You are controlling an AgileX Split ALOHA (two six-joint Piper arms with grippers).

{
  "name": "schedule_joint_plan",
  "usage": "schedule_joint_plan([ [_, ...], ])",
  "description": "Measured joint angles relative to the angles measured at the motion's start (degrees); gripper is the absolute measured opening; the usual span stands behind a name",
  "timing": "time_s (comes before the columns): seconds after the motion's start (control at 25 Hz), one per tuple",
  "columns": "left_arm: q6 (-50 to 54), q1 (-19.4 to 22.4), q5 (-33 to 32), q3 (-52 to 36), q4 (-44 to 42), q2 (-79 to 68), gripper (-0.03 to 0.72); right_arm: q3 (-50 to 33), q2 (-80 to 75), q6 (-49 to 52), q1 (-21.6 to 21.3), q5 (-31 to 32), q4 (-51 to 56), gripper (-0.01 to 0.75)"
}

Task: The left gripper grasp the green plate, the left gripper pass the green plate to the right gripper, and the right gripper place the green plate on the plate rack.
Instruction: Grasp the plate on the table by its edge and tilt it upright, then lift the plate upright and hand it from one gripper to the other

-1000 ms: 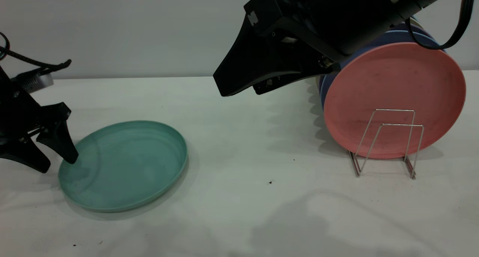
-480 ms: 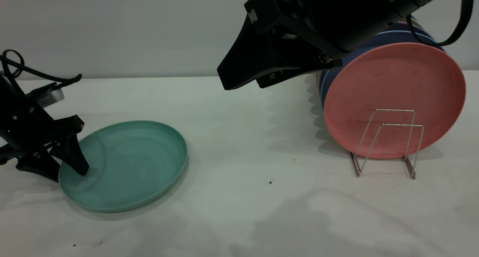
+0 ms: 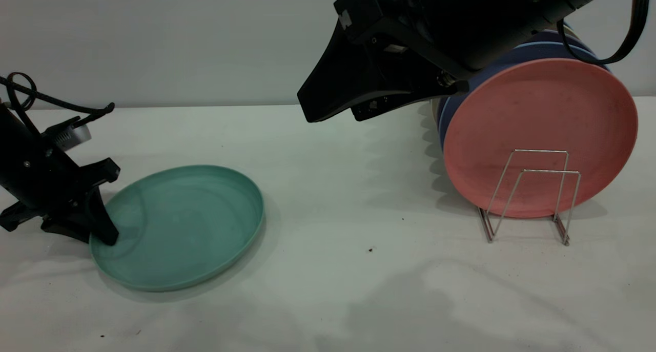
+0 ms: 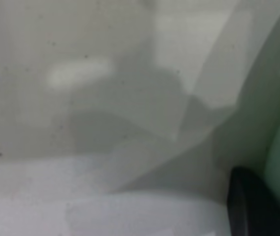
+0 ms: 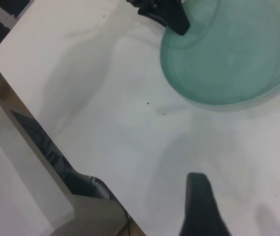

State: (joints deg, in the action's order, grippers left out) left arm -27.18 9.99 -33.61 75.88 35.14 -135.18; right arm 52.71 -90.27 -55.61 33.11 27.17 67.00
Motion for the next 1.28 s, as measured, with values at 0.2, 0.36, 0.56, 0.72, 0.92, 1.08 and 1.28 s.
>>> schedule_joint_plan([
  [0.2, -3.9, 0.0, -2.0, 0.0, 0.5, 0.1, 0.048, 0.2, -3.4, 1.3, 0.0, -1.3, 0.4, 0.502],
  [0.36, -13.0, 0.0, -4.5, -0.2, 4.4, 0.7, 0.032, 2.5, -8.6, 0.8, -0.1, -1.5, 0.4, 0.502],
  [0.56, -27.5, -0.2, -7.6, -0.5, 12.6, 3.2, 0.025, 6.9, -14.4, 0.1, -4.0, 1.6, 0.3, 0.502],
  [0.72, -37.7, -2.1, -10.5, -0.5, 17.3, 4.3, 0.025, 10.9, -18.8, -1.4, -10.3, 7.5, 0.2, 0.502],
  [0.92, -46.0, -8.6, -11.2, -0.6, 20.6, 4.6, 0.025, 15.1, -21.9, -3.1, -14.9, 12.4, -0.2, 0.502],
  [1.08, -49.7, -14.6, -10.3, -0.6, 20.6, 4.6, 0.025, 16.7, -22.1, -4.9, -15.4, 13.7, -1.8, 0.502],
  [1.28, -52.5, -18.4, -9.8, -0.6, 20.7, 4.6, 0.025, 16.9, -22.1, -5.4, -15.4, 14.5, -8.2, 0.502],
])
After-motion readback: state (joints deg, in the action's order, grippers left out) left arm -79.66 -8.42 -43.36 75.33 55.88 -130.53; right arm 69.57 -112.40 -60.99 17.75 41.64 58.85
